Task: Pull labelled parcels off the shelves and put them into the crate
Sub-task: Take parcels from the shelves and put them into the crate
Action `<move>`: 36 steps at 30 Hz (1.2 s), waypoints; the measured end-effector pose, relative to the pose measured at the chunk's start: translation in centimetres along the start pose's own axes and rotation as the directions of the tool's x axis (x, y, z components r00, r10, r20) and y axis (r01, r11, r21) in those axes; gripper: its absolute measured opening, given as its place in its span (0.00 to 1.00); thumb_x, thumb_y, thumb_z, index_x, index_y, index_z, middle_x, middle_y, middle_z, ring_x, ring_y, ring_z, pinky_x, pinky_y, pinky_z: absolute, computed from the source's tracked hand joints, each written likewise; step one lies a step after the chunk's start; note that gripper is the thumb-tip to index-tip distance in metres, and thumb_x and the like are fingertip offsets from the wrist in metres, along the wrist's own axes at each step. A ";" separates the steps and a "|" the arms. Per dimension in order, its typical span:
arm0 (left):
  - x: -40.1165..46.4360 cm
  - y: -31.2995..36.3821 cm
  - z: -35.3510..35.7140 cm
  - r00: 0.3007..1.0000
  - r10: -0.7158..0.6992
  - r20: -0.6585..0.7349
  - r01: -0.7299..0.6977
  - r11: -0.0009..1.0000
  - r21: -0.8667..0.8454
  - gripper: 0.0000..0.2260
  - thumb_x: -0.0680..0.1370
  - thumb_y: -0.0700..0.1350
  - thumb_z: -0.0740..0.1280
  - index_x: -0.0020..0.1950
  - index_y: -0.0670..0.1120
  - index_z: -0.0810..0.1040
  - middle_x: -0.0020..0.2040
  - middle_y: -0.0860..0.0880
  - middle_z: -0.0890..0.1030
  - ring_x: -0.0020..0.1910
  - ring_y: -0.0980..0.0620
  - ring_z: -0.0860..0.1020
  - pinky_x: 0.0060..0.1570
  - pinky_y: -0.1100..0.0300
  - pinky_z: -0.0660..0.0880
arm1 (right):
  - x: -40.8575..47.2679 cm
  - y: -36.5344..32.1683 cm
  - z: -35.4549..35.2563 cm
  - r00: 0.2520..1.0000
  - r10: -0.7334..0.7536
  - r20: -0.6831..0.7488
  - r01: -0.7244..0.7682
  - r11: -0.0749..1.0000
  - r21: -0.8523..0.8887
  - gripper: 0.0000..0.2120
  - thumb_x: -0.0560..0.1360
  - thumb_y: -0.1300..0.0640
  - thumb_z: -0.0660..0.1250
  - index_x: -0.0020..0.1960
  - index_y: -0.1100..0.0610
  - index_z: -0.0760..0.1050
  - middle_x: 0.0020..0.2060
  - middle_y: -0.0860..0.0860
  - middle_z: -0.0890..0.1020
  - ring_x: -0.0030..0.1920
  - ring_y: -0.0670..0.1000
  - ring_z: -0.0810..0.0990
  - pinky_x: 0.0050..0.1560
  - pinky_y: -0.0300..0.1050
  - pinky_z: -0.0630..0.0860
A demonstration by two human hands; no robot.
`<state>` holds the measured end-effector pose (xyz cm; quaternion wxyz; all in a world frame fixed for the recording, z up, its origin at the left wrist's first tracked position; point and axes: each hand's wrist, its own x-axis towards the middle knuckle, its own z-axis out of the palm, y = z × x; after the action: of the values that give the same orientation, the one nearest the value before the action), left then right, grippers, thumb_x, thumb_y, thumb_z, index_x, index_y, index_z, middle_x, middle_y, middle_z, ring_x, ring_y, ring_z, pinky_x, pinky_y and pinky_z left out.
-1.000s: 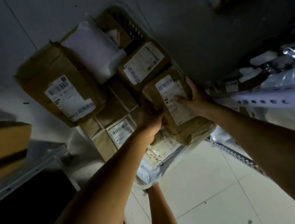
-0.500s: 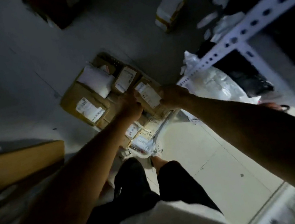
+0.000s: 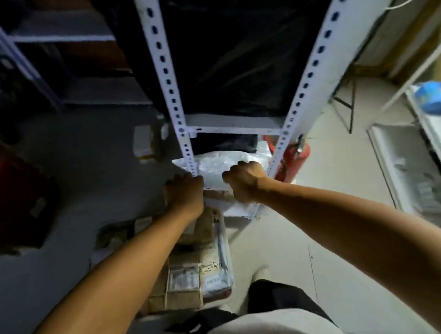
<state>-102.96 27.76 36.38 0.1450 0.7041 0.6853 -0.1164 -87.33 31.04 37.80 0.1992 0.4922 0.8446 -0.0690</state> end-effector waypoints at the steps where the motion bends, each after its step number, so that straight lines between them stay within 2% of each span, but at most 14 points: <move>1: -0.1 1.3 -0.4 0.999 0.050 -0.005 -0.050 0.998 0.027 0.14 0.80 0.40 0.64 0.65 0.46 0.75 0.63 0.43 0.76 0.62 0.41 0.75 0.61 0.49 0.74 | -1.5 0.9 0.1 0.999 0.036 -0.015 -0.036 0.999 0.006 0.13 0.79 0.51 0.64 0.60 0.57 0.77 0.54 0.56 0.82 0.57 0.59 0.79 0.47 0.47 0.69; 4: -0.7 5.9 -1.8 0.983 0.176 -0.041 -0.170 0.978 0.117 0.15 0.78 0.40 0.66 0.64 0.46 0.76 0.61 0.43 0.76 0.62 0.40 0.75 0.60 0.49 0.73 | -5.9 3.7 0.7 0.986 0.163 -0.038 -0.163 0.987 0.012 0.11 0.76 0.57 0.65 0.58 0.56 0.77 0.54 0.56 0.82 0.58 0.59 0.79 0.53 0.50 0.71; 5: -0.9 7.6 -2.4 0.977 0.208 -0.055 -0.200 0.971 0.127 0.15 0.77 0.39 0.67 0.63 0.46 0.76 0.60 0.43 0.76 0.61 0.40 0.75 0.59 0.49 0.72 | -7.3 4.6 0.8 0.978 0.201 -0.046 -0.201 0.980 0.010 0.13 0.76 0.57 0.67 0.60 0.55 0.77 0.56 0.55 0.81 0.59 0.59 0.79 0.57 0.54 0.68; 7: -1.2 11.0 -3.6 0.958 0.270 -0.099 -0.252 0.955 0.158 0.13 0.77 0.38 0.66 0.61 0.47 0.77 0.59 0.43 0.78 0.60 0.40 0.76 0.56 0.50 0.72 | -10.0 6.9 0.7 0.960 0.267 -0.084 -0.266 0.964 0.029 0.23 0.75 0.54 0.68 0.70 0.52 0.72 0.63 0.53 0.78 0.62 0.59 0.76 0.60 0.60 0.67; 9: -1.6 14.7 -5.2 0.936 0.329 -0.129 -0.303 0.935 0.184 0.13 0.77 0.37 0.63 0.60 0.47 0.78 0.60 0.43 0.78 0.61 0.40 0.76 0.54 0.50 0.71 | -13.0 9.4 0.1 0.939 0.335 -0.084 -0.328 0.941 0.082 0.28 0.76 0.55 0.66 0.76 0.50 0.66 0.64 0.54 0.77 0.62 0.60 0.76 0.60 0.58 0.74; 13: -2.0 22.1 -8.2 0.877 0.454 -0.161 -0.424 0.886 0.186 0.09 0.78 0.42 0.67 0.58 0.48 0.79 0.59 0.44 0.79 0.62 0.40 0.75 0.56 0.49 0.70 | -17.7 15.8 0.4 0.870 0.484 -0.092 -0.476 0.874 0.095 0.18 0.78 0.58 0.63 0.67 0.51 0.75 0.59 0.54 0.81 0.62 0.59 0.78 0.55 0.51 0.76; 16: -1.8 27.5 -10.0 0.825 0.535 -0.183 -0.490 0.838 0.242 0.12 0.76 0.41 0.68 0.59 0.49 0.78 0.58 0.45 0.78 0.59 0.42 0.76 0.52 0.50 0.72 | -20.9 20.5 0.8 0.808 0.586 -0.056 -0.584 0.810 0.055 0.17 0.76 0.60 0.62 0.63 0.51 0.77 0.55 0.52 0.82 0.57 0.56 0.79 0.48 0.47 0.76; 19: -1.8 32.7 -11.3 0.750 0.632 -0.195 -0.571 0.768 0.291 0.12 0.77 0.38 0.66 0.60 0.47 0.77 0.57 0.44 0.77 0.57 0.43 0.76 0.47 0.52 0.68 | -24.6 24.7 0.8 0.749 0.661 -0.052 -0.660 0.750 0.039 0.17 0.76 0.61 0.62 0.62 0.50 0.77 0.56 0.52 0.82 0.58 0.56 0.79 0.46 0.46 0.72; 22: -1.9 37.6 -12.2 0.671 0.711 -0.209 -0.639 0.698 0.325 0.13 0.76 0.36 0.65 0.60 0.46 0.76 0.56 0.44 0.76 0.54 0.43 0.75 0.46 0.52 0.70 | -28.6 28.5 1.0 0.683 0.729 -0.038 -0.727 0.685 0.048 0.14 0.75 0.59 0.63 0.59 0.51 0.78 0.55 0.52 0.81 0.58 0.56 0.79 0.46 0.44 0.70; 25: -2.5 42.9 -13.0 0.605 0.763 -0.225 -0.685 0.644 0.342 0.15 0.75 0.36 0.66 0.60 0.48 0.78 0.56 0.45 0.78 0.55 0.44 0.76 0.43 0.52 0.71 | -33.0 31.8 1.3 0.613 0.789 -0.036 -0.788 0.614 0.046 0.12 0.76 0.56 0.63 0.58 0.52 0.78 0.54 0.53 0.81 0.56 0.57 0.80 0.49 0.46 0.75; 29: -3.9 50.2 -13.8 0.494 0.828 -0.265 -0.751 0.560 0.351 0.12 0.76 0.37 0.66 0.57 0.48 0.80 0.52 0.45 0.79 0.52 0.45 0.77 0.43 0.53 0.68 | -39.0 35.6 1.0 0.523 0.852 -0.027 -0.851 0.523 0.039 0.14 0.76 0.52 0.66 0.61 0.49 0.78 0.57 0.52 0.81 0.59 0.56 0.79 0.51 0.47 0.74; 33: -6.3 57.6 -14.9 0.360 0.879 -0.313 -0.799 0.464 0.383 0.11 0.76 0.39 0.67 0.57 0.48 0.81 0.52 0.45 0.80 0.52 0.46 0.78 0.43 0.54 0.68 | -45.1 39.4 1.3 0.392 0.918 -0.062 -0.918 0.395 0.049 0.15 0.75 0.55 0.64 0.61 0.49 0.78 0.57 0.52 0.81 0.58 0.55 0.78 0.49 0.46 0.74; 36: -8.7 62.8 -15.7 0.284 0.897 -0.339 -0.825 0.409 0.391 0.10 0.77 0.40 0.66 0.57 0.48 0.81 0.54 0.45 0.80 0.54 0.44 0.78 0.44 0.53 0.67 | -49.6 41.8 1.3 0.324 0.943 -0.079 -0.945 0.326 0.022 0.16 0.75 0.53 0.66 0.62 0.48 0.78 0.58 0.51 0.82 0.60 0.55 0.78 0.54 0.47 0.74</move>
<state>-41.10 24.23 56.92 -0.0481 0.9719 0.1969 0.1201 -29.42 11.93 59.99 0.1762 0.8903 0.4101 0.0902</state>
